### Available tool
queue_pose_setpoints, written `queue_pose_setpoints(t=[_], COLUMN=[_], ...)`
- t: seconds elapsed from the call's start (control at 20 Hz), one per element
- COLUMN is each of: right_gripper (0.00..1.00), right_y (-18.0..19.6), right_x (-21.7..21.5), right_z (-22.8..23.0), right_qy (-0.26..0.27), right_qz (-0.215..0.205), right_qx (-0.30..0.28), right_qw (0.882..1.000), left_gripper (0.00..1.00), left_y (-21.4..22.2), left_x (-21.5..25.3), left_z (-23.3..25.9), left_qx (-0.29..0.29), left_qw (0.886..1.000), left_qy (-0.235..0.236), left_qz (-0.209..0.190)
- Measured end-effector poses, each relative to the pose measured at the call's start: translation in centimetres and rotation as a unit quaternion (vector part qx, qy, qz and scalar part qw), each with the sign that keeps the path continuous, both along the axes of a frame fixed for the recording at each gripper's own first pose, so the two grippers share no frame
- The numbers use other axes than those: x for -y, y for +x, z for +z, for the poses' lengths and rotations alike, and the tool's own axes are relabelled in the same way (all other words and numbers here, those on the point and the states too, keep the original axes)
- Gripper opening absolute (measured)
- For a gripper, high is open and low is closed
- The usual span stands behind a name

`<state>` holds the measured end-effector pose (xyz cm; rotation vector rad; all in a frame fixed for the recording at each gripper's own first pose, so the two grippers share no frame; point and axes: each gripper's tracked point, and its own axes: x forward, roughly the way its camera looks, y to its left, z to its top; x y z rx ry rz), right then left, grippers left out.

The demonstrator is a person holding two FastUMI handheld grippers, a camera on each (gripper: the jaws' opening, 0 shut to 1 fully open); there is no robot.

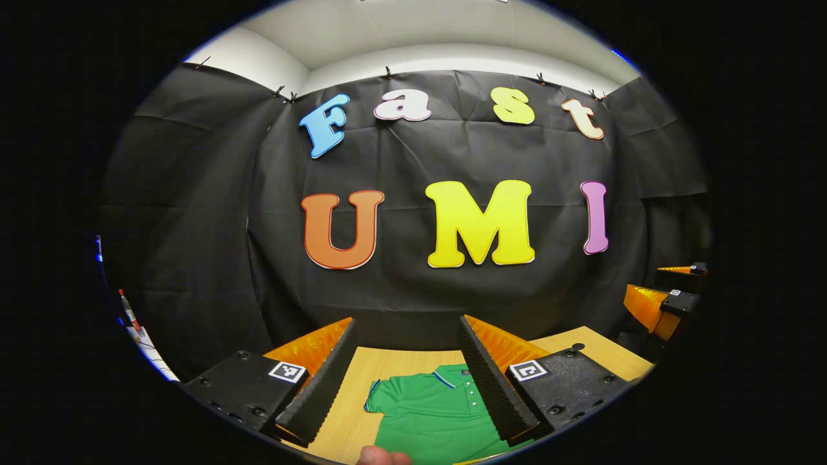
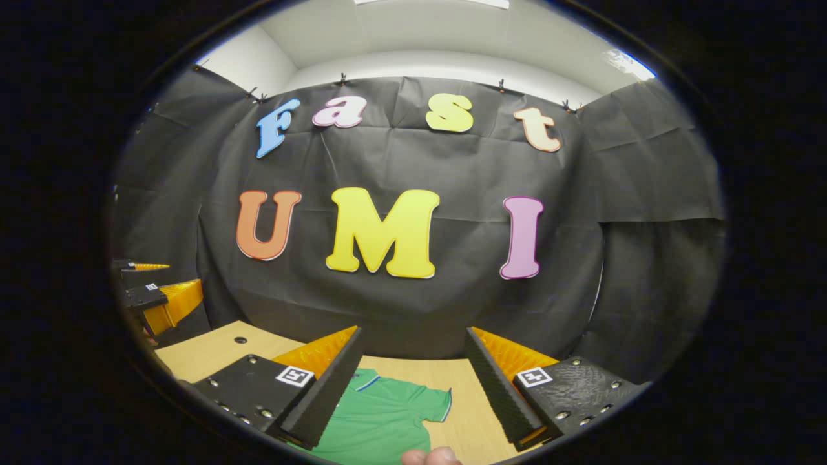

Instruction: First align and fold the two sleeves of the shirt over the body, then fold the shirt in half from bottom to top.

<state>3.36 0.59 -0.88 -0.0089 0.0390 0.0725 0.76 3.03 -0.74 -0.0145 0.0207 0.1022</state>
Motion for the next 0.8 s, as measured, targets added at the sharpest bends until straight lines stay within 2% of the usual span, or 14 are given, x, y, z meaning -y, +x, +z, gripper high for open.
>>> queue_pose_setpoints(t=[0.45, 0.8], right_gripper=[0.98, 0.97], right_y=[2.4, 5.2], right_x=[2.1, 5.9], right_z=[-2.6, -7.8], right_qy=[-0.006, -0.001], right_qz=[0.005, -0.007], right_qx=[-0.034, -0.089], right_qw=[0.999, 0.996], left_gripper=[0.99, 0.99], left_y=[0.3, 0.4], left_x=[0.4, 1.0], left_z=[-1.1, -2.8], left_qx=[-0.008, -0.032], left_qw=[1.000, 0.999], left_qy=[-0.018, -0.012], left_qz=[0.008, 0.011])
